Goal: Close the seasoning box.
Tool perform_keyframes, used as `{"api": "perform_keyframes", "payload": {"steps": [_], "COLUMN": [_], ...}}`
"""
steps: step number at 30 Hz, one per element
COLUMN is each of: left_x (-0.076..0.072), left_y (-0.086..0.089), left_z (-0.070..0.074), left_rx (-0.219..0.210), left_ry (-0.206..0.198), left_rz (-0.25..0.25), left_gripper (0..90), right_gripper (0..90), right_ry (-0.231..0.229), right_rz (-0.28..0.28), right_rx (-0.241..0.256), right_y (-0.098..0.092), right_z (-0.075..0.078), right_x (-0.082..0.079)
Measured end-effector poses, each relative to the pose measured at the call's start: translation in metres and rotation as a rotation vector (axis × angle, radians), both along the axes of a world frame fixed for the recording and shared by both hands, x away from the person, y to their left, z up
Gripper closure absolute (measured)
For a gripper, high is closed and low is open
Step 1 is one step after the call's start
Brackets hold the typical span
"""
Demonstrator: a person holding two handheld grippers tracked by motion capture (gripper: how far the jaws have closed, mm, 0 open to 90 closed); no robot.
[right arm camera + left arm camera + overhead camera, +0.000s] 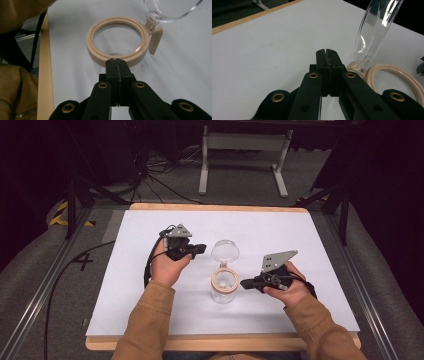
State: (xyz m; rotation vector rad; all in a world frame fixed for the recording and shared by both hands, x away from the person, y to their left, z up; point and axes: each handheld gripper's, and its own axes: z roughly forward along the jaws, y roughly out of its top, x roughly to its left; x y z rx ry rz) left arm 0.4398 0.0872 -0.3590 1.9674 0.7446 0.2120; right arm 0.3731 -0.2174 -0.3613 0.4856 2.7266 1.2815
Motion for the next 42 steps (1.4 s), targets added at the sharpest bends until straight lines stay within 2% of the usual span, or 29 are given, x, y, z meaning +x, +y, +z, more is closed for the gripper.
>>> {"api": "perform_keyframes", "payload": {"steps": [6,7,9,13,14,15,17,20,21,27,29,31,38,42], "left_x": [-0.001,-0.002,-0.003,-0.005,-0.005,-0.006,-0.006,-0.008,-0.008,-0.011,-0.014,-0.016,-0.018,-0.018], "left_y": [-0.006,-0.006,-0.007,-0.009,-0.009,-0.010,-0.010,-0.012,-0.012,-0.012,-0.011,-0.011,-0.011,-0.010], "left_z": [-0.001,-0.001,-0.002,-0.003,-0.002,-0.003,-0.003,-0.004,-0.004,-0.001,0.000,0.001,0.001,0.002], "left_rx": [-0.017,-0.009,-0.022,-0.016,-0.009,-0.018,-0.029,-0.034,-0.024,-0.022,-0.019,-0.029,-0.011,-0.009], "left_ry": [-0.014,-0.009,-0.011,-0.033,-0.029,-0.034,-0.021,-0.038,-0.040,-0.036,-0.023,-0.019,-0.009,-0.001], "left_rz": [-0.008,-0.003,0.000,0.000,-0.005,-0.004,-0.026,-0.027,-0.035,-0.055,-0.058,-0.064,-0.091,-0.089], "left_gripper": [89.5,89.5,88.3,88.1,88.2,88.2,87.5,87.7,87.8,87.7,87.7,87.7,86.8,86.2], "right_gripper": [90.0,90.0,90.0,90.0,90.0,90.0,90.0,90.0,90.0,90.0,90.0,90.0,90.0,90.0], "right_ry": [-0.012,-0.021,-0.031,-0.032,-0.034,-0.037,-0.043,-0.044,-0.045,-0.043,-0.043,-0.041,-0.035,-0.032], "right_rz": [-0.038,-0.041,-0.043,-0.049,-0.049,-0.049,-0.048,-0.049,-0.048,-0.046,-0.046,-0.042,-0.031,-0.030], "right_rx": [0.077,0.079,0.083,0.087,0.088,0.085,0.083,0.083,0.086,0.103,0.106,0.113,0.125,0.135], "right_y": [0.007,0.007,0.008,0.009,0.010,0.010,0.011,0.011,0.010,0.009,0.009,0.010,0.012,0.011], "right_z": [0.008,0.008,0.007,0.005,0.005,0.005,0.005,0.005,0.005,0.007,0.009,0.009,0.011,0.011], "right_x": [-0.002,-0.002,-0.001,0.000,0.000,0.000,0.000,-0.001,0.000,0.000,0.000,0.000,-0.002,-0.002]}}
